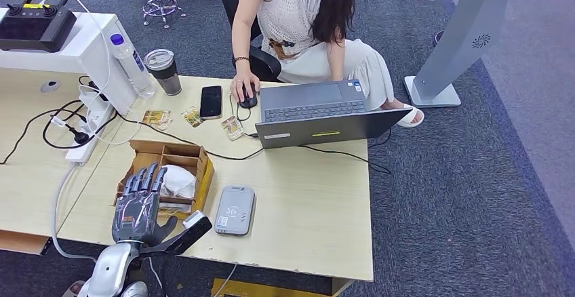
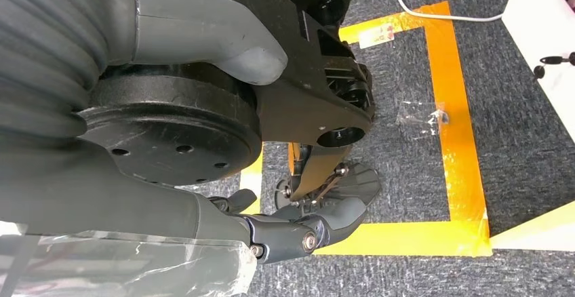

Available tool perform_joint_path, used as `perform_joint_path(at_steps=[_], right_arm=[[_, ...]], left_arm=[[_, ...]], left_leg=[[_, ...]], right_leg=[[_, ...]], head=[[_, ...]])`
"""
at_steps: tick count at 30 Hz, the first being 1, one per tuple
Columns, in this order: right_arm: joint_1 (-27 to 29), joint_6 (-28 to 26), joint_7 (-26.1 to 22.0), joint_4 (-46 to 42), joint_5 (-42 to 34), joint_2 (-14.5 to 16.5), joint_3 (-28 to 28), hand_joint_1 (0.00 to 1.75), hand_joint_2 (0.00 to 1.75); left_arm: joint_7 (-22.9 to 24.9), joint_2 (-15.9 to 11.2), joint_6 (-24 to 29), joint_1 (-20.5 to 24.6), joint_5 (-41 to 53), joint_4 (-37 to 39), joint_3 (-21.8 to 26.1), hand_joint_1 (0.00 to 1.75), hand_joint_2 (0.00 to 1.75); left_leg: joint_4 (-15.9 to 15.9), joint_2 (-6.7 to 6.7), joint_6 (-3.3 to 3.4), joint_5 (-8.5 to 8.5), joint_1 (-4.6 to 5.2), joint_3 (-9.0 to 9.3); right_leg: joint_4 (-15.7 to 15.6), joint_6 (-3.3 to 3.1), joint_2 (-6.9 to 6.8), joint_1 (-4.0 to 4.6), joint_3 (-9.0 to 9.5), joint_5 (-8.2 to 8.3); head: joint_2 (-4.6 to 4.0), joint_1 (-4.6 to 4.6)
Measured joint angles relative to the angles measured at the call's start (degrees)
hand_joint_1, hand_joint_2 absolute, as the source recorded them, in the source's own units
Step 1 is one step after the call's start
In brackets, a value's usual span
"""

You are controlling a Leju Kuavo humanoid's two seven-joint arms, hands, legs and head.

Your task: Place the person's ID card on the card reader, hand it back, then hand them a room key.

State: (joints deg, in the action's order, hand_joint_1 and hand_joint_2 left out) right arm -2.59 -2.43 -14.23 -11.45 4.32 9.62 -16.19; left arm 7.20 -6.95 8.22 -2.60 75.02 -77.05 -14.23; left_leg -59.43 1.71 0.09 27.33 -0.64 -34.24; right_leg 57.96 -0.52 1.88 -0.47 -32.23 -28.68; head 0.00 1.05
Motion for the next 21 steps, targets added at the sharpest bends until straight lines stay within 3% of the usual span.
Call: perform_joint_path(at_steps=[14, 21], right_arm=[[0.00, -0.11, 0.25, 0.00, 0.43, 0.00, -0.62, 0.00, 1.75], [0.01, -0.54, 0.38, 0.00, 0.42, 0.00, -0.89, 0.00, 1.75]], left_arm=[[-0.04, -0.69, -0.66, -0.02, -0.64, 0.00, 0.02, 0.00, 1.75], [2.60, -0.74, -0.49, -0.07, 1.02, -0.19, 0.02, 0.00, 1.75]], left_leg=[[0.00, 0.00, 0.00, 0.00, 0.00, 0.00], [0.00, 0.00, 0.00, 0.00, 0.00, 0.00]], right_leg=[[0.00, 0.00, 0.00, 0.00, 0.00, 0.00], [0.00, 0.00, 0.00, 0.00, 0.00, 0.00]], head=[[0.00, -0.01], [0.00, 0.00]])
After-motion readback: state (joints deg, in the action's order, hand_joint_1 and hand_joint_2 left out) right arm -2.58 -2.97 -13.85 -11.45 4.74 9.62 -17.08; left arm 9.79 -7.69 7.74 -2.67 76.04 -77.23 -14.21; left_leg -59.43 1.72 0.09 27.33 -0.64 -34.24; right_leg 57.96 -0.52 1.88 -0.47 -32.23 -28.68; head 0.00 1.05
